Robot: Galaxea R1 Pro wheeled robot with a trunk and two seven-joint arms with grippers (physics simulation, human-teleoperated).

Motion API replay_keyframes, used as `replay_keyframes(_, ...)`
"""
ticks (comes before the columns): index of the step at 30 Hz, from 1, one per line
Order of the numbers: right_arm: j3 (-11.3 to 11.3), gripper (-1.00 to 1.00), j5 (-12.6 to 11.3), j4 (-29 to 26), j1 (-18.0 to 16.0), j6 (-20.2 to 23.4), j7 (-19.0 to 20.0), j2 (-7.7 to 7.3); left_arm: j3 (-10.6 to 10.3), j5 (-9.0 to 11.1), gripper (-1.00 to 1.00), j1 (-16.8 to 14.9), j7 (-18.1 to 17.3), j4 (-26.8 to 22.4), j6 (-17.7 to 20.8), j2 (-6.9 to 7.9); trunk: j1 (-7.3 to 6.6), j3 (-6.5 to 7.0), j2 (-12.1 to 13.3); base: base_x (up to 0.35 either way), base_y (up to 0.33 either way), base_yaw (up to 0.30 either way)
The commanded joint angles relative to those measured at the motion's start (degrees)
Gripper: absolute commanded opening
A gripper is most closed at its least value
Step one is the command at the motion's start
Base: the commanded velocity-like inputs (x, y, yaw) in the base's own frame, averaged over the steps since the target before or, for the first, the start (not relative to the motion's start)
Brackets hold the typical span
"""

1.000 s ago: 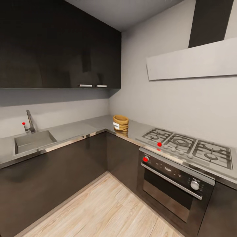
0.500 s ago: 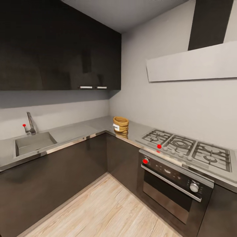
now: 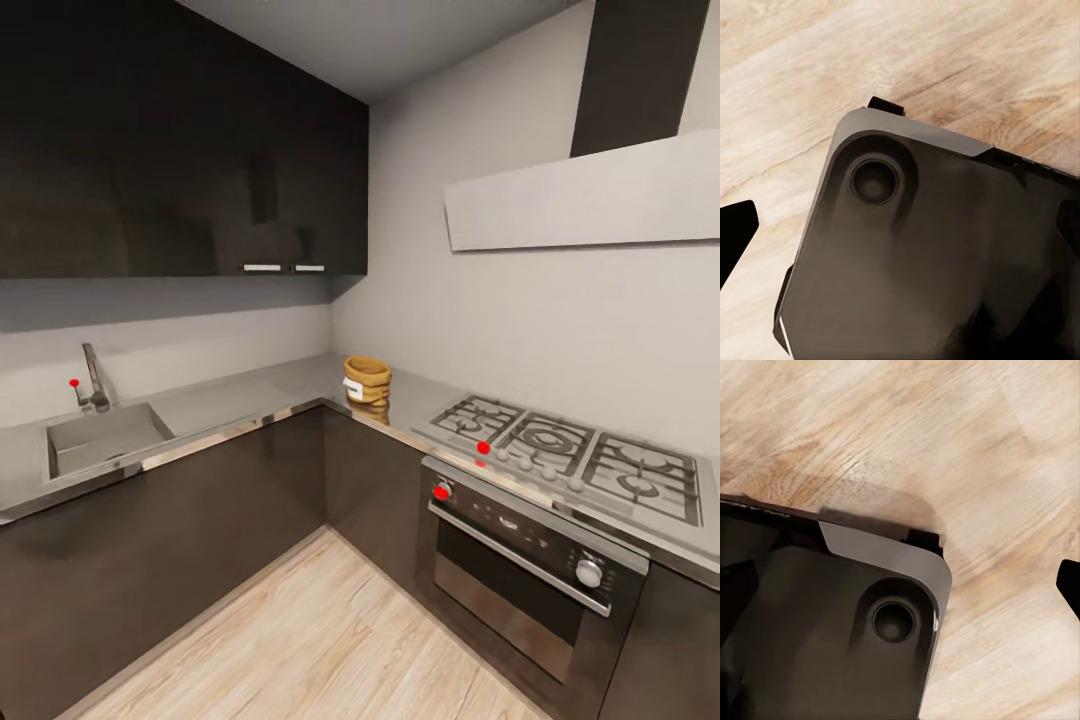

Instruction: In the kitchen, take the popcorn bag from the countertop, put it into the microwave, and heat it until the popcorn is cooked so the cooked popcorn ends up inside the bag.

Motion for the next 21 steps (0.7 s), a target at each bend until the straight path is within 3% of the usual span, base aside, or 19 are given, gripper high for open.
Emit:
replay_keyframes(1, -0.5, 1.00, 0.4, 0.2, -0.1, -0.2, 0.1, -0.05, -0.2, 0.6, 1.00, 0.0, 0.1, 0.0, 0.0, -0.03, 0.01, -0.07, 0.0, 0.189, 0.000, 0.000)
replay_keyframes(21, -0.5, 1.00, 0.6, 0.2, -0.1, -0.1, 0.1, -0.05, -0.2, 0.6, 1.00, 0.0, 0.1, 0.1, 0.1, 0.01, 0.01, -0.07, 0.0, 0.314, 0.000, 0.000)
